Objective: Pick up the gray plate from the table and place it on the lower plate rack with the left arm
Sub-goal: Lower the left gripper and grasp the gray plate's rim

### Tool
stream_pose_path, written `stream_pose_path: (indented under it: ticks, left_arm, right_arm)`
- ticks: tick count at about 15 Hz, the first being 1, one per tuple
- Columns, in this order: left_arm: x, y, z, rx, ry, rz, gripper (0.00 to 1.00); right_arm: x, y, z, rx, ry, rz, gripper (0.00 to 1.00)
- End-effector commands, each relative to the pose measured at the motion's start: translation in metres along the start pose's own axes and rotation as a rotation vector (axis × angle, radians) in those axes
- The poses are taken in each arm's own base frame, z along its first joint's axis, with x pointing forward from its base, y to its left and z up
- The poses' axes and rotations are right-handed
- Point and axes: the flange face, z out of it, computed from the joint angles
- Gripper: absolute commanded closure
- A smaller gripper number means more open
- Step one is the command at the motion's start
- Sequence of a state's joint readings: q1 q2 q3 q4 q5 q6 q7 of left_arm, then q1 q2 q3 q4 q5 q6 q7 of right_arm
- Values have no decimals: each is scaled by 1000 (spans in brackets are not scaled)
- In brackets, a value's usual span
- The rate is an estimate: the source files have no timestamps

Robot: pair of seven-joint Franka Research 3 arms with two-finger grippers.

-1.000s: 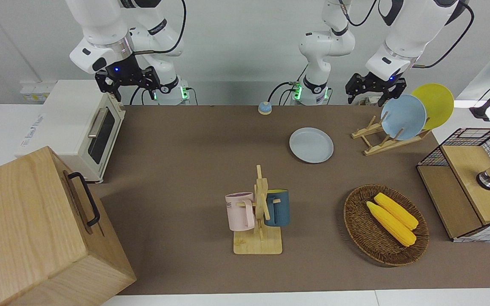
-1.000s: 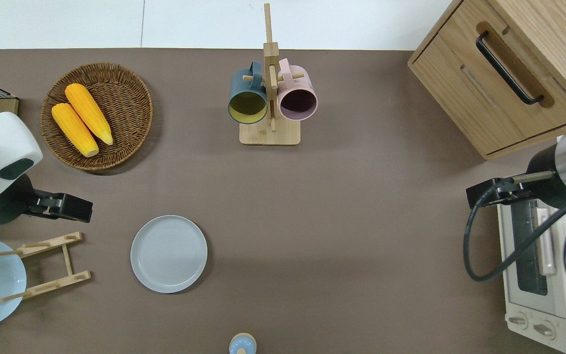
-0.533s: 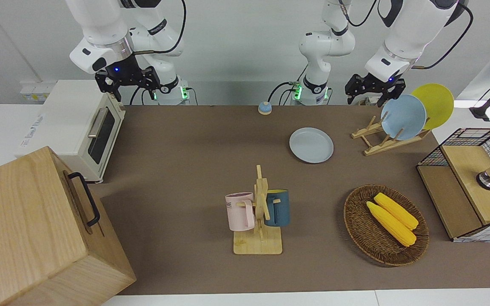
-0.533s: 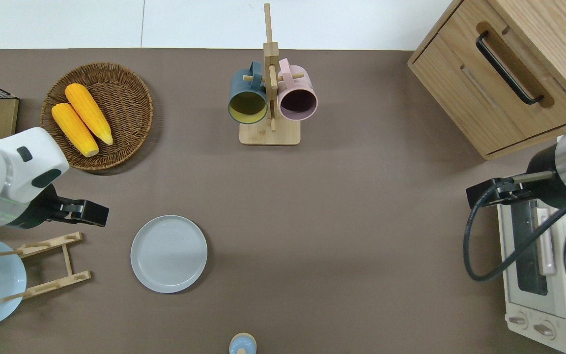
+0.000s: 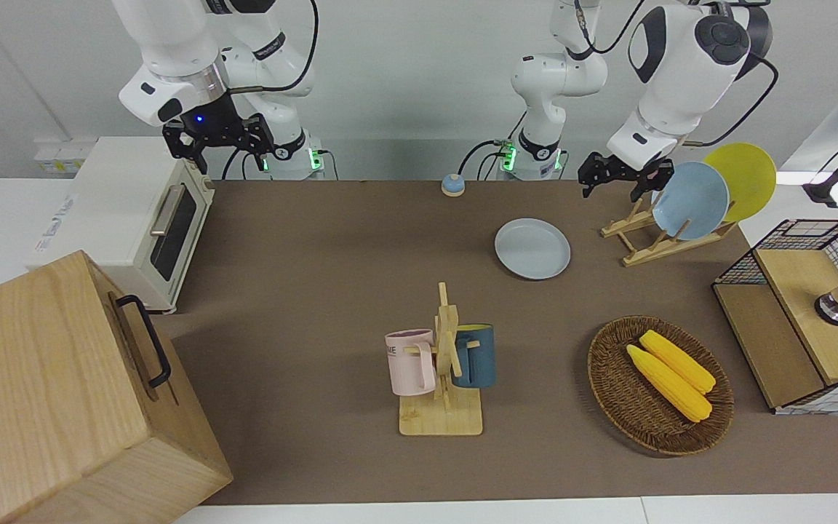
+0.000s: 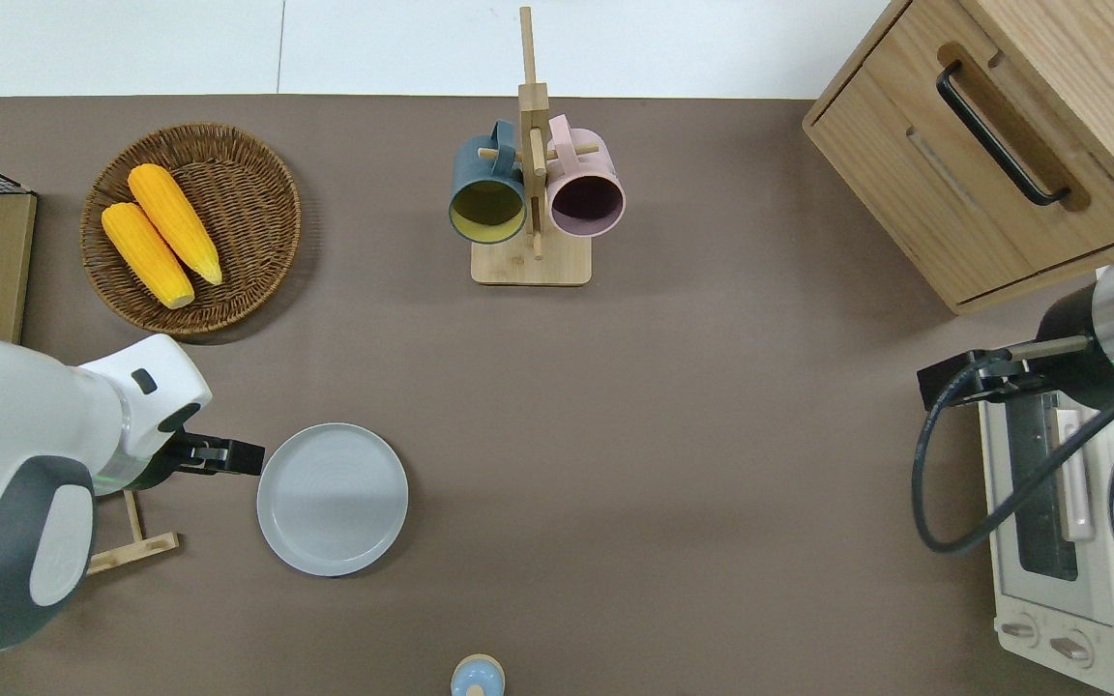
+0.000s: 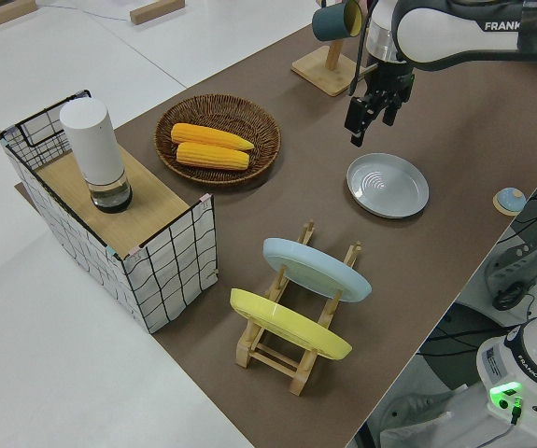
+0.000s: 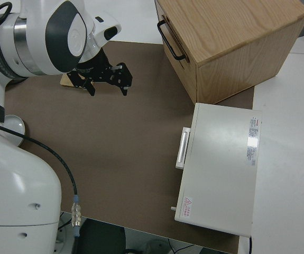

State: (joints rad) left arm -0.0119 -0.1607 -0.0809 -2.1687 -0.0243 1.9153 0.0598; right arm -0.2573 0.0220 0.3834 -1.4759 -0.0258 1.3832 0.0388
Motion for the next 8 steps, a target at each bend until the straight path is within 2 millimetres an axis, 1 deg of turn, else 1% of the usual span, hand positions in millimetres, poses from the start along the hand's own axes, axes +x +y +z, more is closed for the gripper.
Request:
stream_pose_path:
  ticks: [1, 4, 8]
  left_arm:
    - [-21, -1, 37, 6, 45, -26, 7]
    - [-26, -7, 61, 0, 67, -44, 7]
    - [-37, -7, 94, 0, 87, -72, 9]
  right_arm:
    - [-2, 3, -3, -6, -2, 17, 17]
    - [-2, 3, -3, -6, -2, 17, 17]
    - [-2, 3, -3, -6, -2, 17, 17]
